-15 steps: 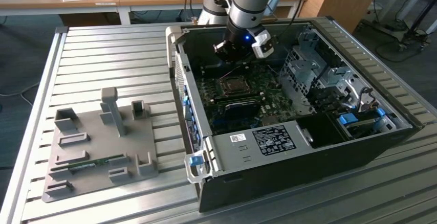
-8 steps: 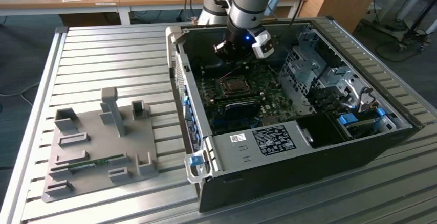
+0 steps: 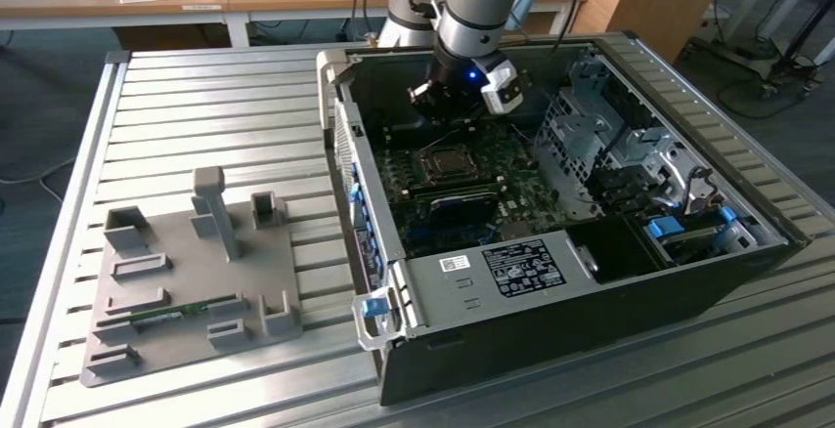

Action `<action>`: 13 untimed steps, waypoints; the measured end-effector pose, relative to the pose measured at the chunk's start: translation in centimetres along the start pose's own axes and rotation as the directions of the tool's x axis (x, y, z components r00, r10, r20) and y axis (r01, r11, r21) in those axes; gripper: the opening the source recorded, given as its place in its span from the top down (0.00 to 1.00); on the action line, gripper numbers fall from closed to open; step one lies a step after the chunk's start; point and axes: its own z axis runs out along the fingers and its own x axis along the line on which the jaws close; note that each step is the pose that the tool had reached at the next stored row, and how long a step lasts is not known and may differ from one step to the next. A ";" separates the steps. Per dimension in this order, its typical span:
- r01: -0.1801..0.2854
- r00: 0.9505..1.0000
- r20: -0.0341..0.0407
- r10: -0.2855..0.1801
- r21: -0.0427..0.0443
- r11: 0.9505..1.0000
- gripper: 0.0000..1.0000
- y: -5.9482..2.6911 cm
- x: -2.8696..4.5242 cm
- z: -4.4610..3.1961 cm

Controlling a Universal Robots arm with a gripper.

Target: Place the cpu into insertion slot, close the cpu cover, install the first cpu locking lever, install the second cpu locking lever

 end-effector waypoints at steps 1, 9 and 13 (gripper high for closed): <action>0.000 1.000 0.000 0.000 0.000 1.000 0.89 0.00 -0.03 0.00; 0.000 1.000 0.000 0.000 0.000 1.000 0.89 0.00 -0.15 0.00; 0.000 1.000 0.000 0.000 0.001 1.000 0.89 -0.02 -0.17 0.05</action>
